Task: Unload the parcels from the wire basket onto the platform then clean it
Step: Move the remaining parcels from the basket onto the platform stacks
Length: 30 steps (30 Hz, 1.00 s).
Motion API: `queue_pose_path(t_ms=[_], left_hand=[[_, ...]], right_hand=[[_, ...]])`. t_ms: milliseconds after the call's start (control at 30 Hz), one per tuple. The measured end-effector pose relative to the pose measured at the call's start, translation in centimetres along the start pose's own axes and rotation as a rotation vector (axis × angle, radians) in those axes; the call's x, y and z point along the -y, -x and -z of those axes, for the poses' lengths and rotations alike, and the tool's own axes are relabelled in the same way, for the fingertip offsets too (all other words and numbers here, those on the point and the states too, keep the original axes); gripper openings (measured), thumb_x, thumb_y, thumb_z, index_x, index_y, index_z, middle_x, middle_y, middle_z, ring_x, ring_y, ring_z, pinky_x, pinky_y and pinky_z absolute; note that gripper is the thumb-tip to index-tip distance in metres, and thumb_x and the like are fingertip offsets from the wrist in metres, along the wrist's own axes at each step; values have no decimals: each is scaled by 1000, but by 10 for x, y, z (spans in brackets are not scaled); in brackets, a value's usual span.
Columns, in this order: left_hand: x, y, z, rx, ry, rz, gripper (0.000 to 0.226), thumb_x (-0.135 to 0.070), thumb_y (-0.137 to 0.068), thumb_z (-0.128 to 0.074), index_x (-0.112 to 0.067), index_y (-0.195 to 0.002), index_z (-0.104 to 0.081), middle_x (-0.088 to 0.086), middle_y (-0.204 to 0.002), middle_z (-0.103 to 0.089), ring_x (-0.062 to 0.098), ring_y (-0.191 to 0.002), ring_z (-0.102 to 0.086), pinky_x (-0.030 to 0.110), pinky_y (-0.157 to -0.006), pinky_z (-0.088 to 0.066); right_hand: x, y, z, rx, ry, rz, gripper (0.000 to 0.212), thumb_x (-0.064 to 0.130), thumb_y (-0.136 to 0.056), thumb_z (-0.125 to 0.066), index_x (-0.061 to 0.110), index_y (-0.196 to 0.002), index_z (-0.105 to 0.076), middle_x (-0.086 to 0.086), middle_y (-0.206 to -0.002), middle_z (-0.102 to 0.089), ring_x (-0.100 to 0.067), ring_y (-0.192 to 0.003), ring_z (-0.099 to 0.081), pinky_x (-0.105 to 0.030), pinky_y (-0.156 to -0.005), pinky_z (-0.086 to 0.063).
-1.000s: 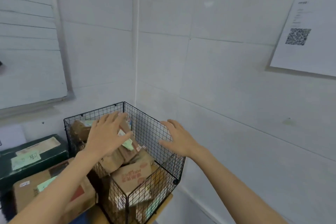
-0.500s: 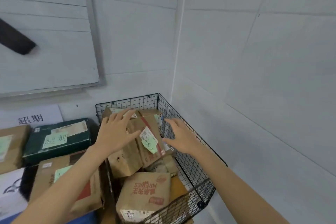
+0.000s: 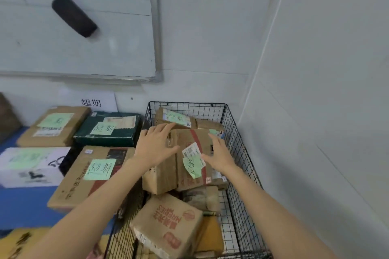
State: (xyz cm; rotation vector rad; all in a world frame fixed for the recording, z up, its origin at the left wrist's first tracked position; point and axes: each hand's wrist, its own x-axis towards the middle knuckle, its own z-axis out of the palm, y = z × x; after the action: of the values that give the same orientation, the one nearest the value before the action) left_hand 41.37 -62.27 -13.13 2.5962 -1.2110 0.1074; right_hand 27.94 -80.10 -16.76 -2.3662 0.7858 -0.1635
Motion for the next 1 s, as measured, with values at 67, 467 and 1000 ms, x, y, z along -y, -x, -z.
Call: queue_pose_path(t_ms=[67, 467, 1000], left_hand=[[-1, -1, -7, 1, 16, 36, 74, -62, -89, -51, -32, -152, -27, -2, -154, -38, 22, -139, -38, 46, -115, -24], [7, -29, -44, 75, 37, 90, 72, -53, -87, -59, -31, -150, -31, -2, -151, -40, 21, -132, -45, 43, -112, -26], [7, -46, -49, 99, 386, 108, 78, -28, -79, -78, -25, -144, -35, 4, -134, -54, 23, -120, -54, 49, -100, -48]], right_hand=[[-4, -10, -4, -1, -35, -5, 86, 33, -90, -69, 28, -157, -16, -9, -162, -17, -27, -142, -37, -44, -110, -38], [-34, -45, -34, 11, -239, -107, 103, 28, -80, -81, 31, -157, -13, -7, -156, -30, -26, -141, -36, -50, -111, -37], [-33, -55, -32, 86, -341, -114, 109, 25, -88, -73, 35, -156, 11, -7, -150, -44, -26, -135, -46, -46, -108, -40]])
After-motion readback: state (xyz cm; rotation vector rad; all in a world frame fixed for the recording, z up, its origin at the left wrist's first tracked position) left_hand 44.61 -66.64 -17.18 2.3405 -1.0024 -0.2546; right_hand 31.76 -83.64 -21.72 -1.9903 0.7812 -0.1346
